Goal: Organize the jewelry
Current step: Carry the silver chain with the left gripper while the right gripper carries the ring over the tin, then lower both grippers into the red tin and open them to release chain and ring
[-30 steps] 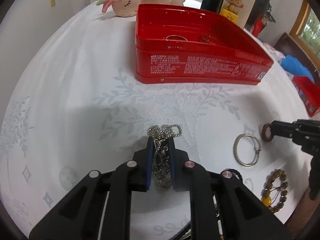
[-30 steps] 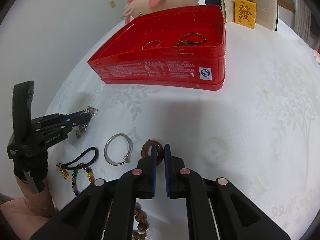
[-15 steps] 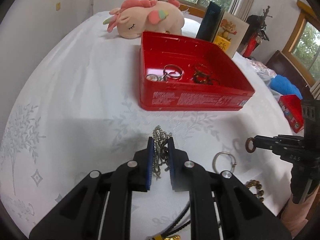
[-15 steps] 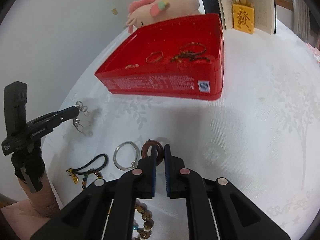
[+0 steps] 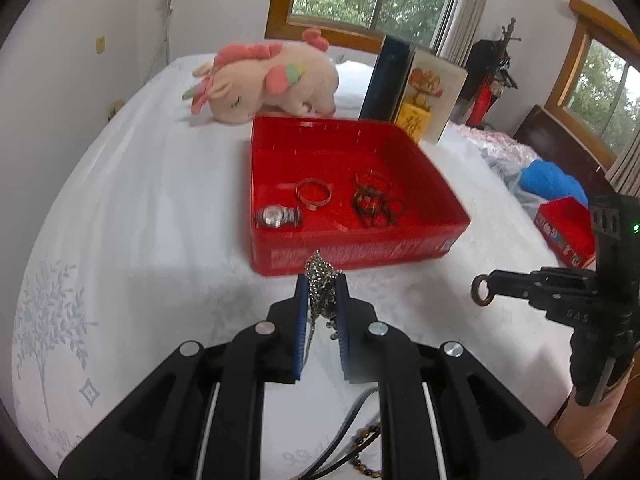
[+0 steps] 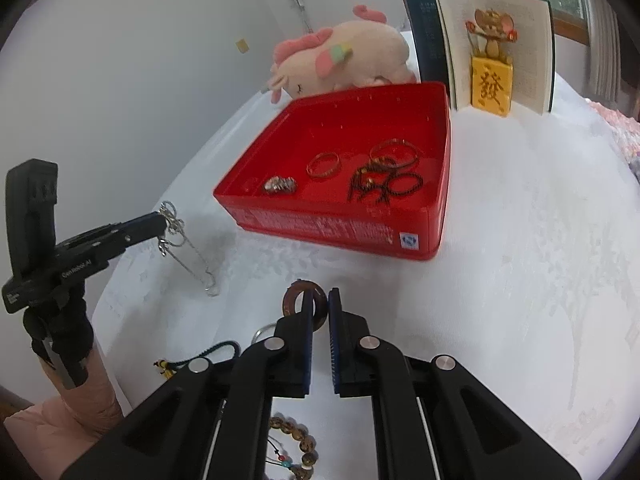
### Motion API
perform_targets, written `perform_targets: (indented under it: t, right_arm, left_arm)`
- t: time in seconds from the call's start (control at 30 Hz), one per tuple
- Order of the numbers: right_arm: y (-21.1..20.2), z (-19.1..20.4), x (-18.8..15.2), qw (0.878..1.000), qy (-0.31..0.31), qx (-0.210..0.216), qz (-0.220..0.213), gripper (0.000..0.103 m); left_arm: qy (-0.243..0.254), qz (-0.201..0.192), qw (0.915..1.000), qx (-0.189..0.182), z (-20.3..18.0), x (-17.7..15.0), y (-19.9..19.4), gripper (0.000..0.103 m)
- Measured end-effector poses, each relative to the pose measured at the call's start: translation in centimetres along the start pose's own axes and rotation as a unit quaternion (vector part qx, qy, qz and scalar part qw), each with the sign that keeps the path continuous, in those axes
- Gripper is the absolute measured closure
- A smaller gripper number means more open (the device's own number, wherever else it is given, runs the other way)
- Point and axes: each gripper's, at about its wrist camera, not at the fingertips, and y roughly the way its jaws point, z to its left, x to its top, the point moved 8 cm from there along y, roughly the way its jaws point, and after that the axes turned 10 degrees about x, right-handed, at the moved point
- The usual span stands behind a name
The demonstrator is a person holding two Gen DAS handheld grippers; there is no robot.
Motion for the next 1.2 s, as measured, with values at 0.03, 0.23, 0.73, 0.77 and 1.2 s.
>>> perform_targets:
  t: [0.03,0.23,0.73,0.77,1.2]
  right_arm:
    - [-0.1,0.1,0.3,1.000,-0.001,0.000,-0.002,0.096]
    - [-1.1,0.5,2.9,1.000,-0.008,0.004,-0.020,0.096]
    - [0.4,-0.7,12.4,0.999,-0.007,-0.004,-0.042,0.096]
    - [0.9,-1.1,12.8,0.999,-0.005,-0.007,-0.040,0.096]
    - [11.8,-8.3,16.7,0.997,0.042,-0.052,0.042,0.096]
  left_arm:
    - [0.000,-0.007,1.0000,-0.001,-0.1,0.5,-0.5,0.091]
    - [0.007,-0.046,0.9989,-0.006,-0.9,3.9,-3.5,0.091]
    - [-0.009,-0.069,0.9974,-0.017,-2.2,13.4,-0.9,0.091]
    - [-0.012,-0.068,0.9974,-0.017,-2.1,13.8,-0.4,0.091]
    - [-0.022,0.021,0.9995,0.011,-1.4,15.4,13.0,0.091]
